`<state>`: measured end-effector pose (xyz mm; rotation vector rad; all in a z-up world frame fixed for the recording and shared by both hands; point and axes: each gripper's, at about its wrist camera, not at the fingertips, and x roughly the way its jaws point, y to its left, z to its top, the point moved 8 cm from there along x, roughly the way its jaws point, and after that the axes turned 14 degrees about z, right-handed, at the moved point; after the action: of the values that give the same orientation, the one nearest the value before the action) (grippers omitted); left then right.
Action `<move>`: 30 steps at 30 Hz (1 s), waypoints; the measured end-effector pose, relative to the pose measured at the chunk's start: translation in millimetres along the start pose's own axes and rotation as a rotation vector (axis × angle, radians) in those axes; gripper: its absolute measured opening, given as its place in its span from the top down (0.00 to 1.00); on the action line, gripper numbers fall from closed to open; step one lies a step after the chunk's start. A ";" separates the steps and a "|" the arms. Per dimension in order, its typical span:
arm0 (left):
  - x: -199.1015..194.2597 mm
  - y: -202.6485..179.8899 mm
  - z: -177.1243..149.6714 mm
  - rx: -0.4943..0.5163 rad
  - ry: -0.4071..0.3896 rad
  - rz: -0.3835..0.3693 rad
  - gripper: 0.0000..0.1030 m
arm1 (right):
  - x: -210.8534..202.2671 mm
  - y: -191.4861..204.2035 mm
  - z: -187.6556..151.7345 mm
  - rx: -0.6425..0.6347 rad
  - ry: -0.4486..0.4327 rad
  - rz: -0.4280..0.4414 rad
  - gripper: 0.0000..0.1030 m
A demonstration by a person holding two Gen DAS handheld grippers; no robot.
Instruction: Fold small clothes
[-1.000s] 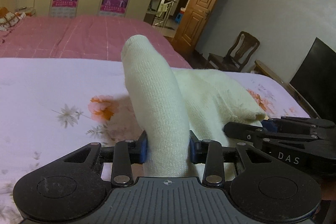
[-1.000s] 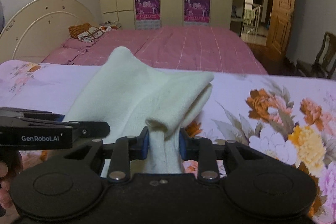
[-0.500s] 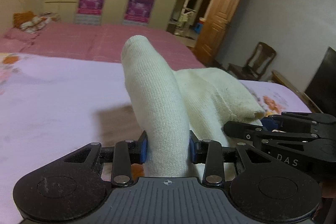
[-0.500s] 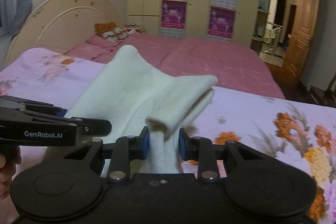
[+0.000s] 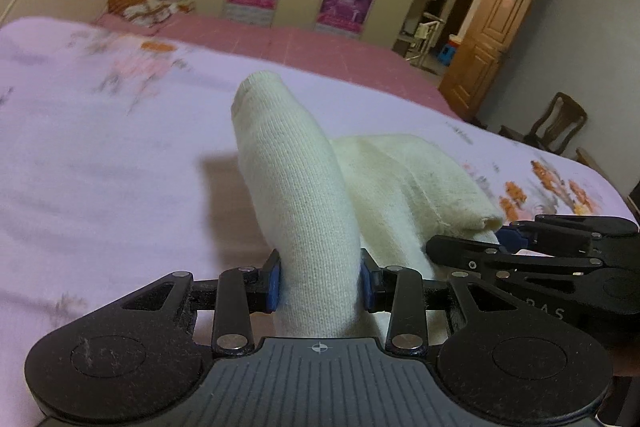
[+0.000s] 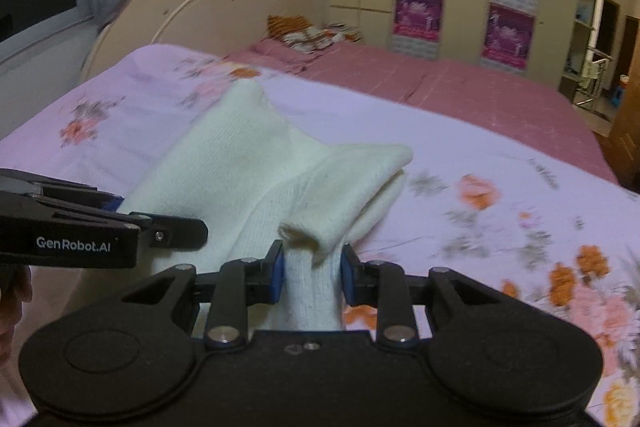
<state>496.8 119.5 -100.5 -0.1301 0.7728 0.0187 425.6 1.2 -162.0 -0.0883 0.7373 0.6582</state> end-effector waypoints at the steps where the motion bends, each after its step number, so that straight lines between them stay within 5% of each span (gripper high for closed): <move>1: 4.0 3.9 -5.4 -0.002 0.009 0.001 0.64 | 2.4 2.5 -2.5 -0.001 0.008 0.005 0.74; 3: 10.9 10.0 -14.6 -0.016 0.017 0.013 0.63 | 8.2 2.5 -8.5 -0.002 0.026 0.001 0.74; 6: 14.2 25.4 -23.6 -0.065 -0.005 0.036 0.37 | 16.9 -6.9 -22.3 0.041 0.050 0.000 0.72; 8: 13.3 35.5 -27.3 -0.080 -0.013 0.050 0.24 | 17.2 -17.3 -28.1 0.075 0.026 0.002 0.64; 10: 6.9 50.0 -26.8 -0.114 -0.026 0.050 0.23 | 11.1 -25.7 -30.4 0.100 -0.001 -0.005 0.42; 12: -9.5 60.9 -15.7 -0.124 -0.109 0.085 0.23 | -5.5 -32.4 -27.2 0.141 -0.059 0.031 0.49; 13: -15.5 61.2 -6.3 -0.119 -0.150 0.082 0.24 | -17.3 -35.3 -22.5 0.150 -0.109 0.040 0.60; 16: -13.7 41.6 21.3 -0.072 -0.197 0.013 0.39 | -26.9 -36.7 -2.4 0.130 -0.189 0.041 0.77; 19: 8.5 12.8 34.4 0.011 -0.179 -0.015 0.41 | -4.3 -29.4 12.6 0.098 -0.159 0.063 0.83; 24: 63.3 3.2 28.3 0.098 -0.085 0.060 0.42 | 40.0 -42.6 4.0 0.073 -0.039 -0.008 0.90; 30: 39.5 -4.9 34.9 0.093 -0.118 0.060 0.42 | 32.1 -52.2 2.4 0.073 -0.045 -0.018 0.85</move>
<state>549.7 117.7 -102.7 -0.0173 0.6583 0.0471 475.2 -22.8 -188.7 -0.0128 0.7154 0.6139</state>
